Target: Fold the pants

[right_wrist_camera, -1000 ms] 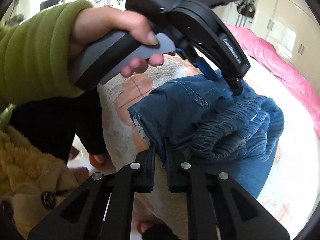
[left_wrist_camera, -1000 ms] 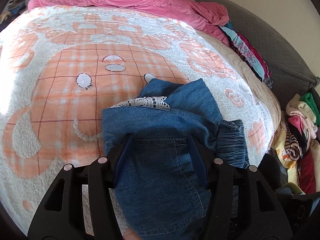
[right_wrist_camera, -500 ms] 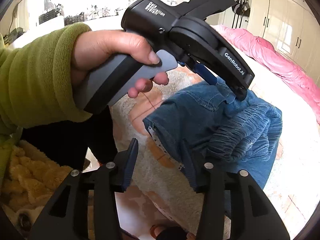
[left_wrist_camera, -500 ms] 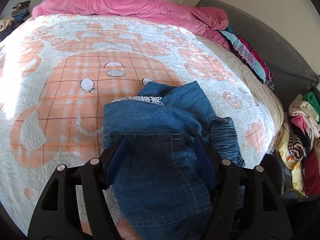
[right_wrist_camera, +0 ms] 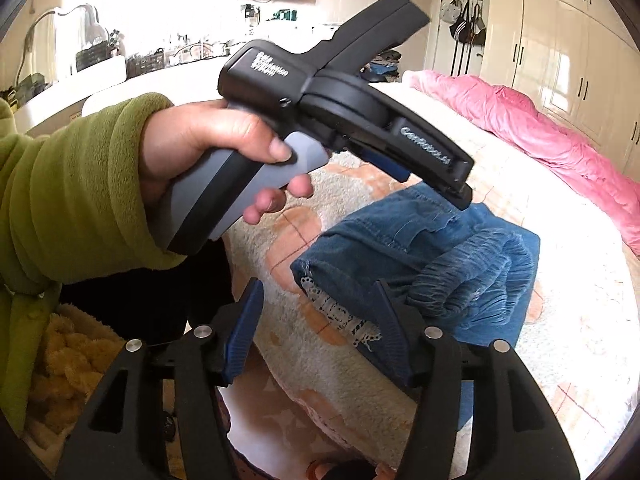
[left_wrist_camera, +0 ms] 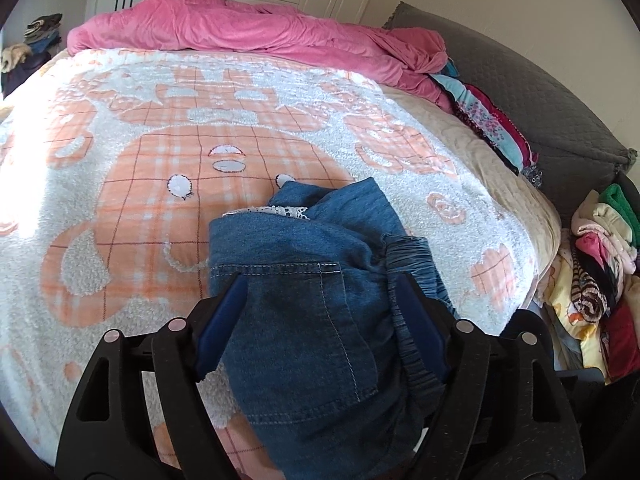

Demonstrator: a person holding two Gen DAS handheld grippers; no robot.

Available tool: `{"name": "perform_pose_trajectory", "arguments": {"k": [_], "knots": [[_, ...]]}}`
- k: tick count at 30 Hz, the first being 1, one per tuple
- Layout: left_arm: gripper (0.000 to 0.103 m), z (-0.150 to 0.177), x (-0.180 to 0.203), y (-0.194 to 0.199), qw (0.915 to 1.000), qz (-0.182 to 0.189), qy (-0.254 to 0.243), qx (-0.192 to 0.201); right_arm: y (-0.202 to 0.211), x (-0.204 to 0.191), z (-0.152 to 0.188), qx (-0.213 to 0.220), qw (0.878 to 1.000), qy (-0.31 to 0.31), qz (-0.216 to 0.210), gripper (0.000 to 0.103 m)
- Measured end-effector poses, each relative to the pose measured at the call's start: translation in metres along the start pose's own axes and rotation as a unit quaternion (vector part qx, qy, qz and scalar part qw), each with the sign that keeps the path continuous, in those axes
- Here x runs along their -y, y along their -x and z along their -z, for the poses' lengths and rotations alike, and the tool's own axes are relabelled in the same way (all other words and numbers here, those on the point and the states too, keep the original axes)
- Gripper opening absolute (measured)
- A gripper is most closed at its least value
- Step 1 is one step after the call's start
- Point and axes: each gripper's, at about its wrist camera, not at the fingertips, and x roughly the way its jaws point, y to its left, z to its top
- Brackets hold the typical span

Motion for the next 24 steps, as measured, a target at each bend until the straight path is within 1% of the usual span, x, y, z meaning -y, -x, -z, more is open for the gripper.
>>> {"name": "perform_pose_trajectory", "arguments": {"k": [4,8,9,12,13,16,23,24], "knots": [[0.074,0.002,0.001,0.010,1.0000,-0.004,0.000,0.009,0.009,0.001,-0.002,0.009,1.000,-0.005,0.004,0.067],[0.077,0.005,0.001,0.021,0.9997,-0.012,0.001,0.019,0.014,0.004,-0.002,0.017,1.000,-0.012,0.014,0.071],[0.078,0.005,0.001,0.023,0.9997,-0.013,0.002,0.021,0.016,0.005,-0.002,0.020,1.000,-0.014,0.020,0.074],[0.080,0.006,-0.001,0.033,0.9993,-0.020,0.004,0.031,0.018,0.010,-0.001,0.030,0.999,-0.025,0.026,0.075],[0.081,0.006,-0.002,0.038,0.9991,-0.021,0.006,0.035,0.019,0.011,-0.002,0.033,0.999,-0.030,0.029,0.078],[0.085,0.006,-0.003,0.048,0.9986,-0.022,0.009,0.047,0.026,0.018,-0.002,0.046,0.997,-0.047,0.037,0.079],[0.092,0.005,-0.002,0.068,0.9973,-0.030,0.011,0.066,0.035,0.034,-0.001,0.061,0.993,-0.078,0.058,0.080],[0.093,0.005,-0.003,0.069,0.9972,-0.031,0.011,0.068,0.036,0.036,0.000,0.061,0.993,-0.081,0.063,0.085]]}}
